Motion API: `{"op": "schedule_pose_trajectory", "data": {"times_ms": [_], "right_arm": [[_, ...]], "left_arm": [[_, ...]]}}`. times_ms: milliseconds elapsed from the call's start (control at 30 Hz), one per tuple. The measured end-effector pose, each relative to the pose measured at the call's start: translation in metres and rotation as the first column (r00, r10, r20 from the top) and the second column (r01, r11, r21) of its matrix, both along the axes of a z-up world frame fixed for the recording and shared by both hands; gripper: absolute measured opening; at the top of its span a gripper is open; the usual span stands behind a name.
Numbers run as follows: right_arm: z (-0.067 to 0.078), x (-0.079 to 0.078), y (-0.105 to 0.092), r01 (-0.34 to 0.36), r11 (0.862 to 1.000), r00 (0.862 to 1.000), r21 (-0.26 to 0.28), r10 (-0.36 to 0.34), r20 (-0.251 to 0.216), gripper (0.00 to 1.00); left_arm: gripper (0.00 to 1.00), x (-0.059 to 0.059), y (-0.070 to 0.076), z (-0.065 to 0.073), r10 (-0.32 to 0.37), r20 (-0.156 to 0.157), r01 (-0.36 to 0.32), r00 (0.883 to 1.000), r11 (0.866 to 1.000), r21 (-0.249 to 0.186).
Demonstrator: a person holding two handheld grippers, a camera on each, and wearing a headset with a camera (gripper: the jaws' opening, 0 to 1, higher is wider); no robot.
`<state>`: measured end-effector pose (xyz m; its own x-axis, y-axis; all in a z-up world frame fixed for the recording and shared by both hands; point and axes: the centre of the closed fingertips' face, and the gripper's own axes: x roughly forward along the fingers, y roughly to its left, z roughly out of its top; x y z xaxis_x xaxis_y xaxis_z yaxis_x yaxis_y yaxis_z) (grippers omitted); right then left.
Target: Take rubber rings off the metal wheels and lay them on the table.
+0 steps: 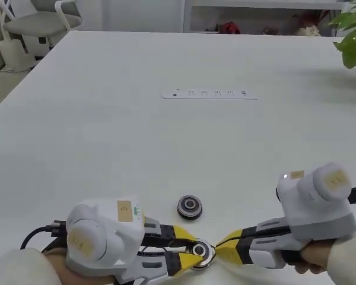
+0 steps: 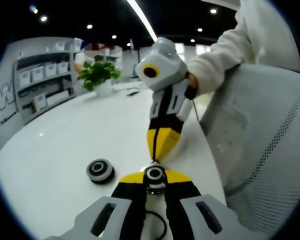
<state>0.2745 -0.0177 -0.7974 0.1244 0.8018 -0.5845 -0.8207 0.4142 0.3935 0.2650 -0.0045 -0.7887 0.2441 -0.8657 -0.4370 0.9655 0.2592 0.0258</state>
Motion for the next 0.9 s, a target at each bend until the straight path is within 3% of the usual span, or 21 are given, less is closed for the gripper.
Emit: {"op": "schedule_pose_trajectory", "data": {"times_ms": [900], "right_arm": [[0.0061,-0.001,0.0037,0.033,0.999,0.999,0.028,-0.032,-0.04,0.0]], "left_arm": [[0.13,-0.0007,0.0011,0.0004,-0.006,0.01,0.006,1.0,1.0,0.014]]}}
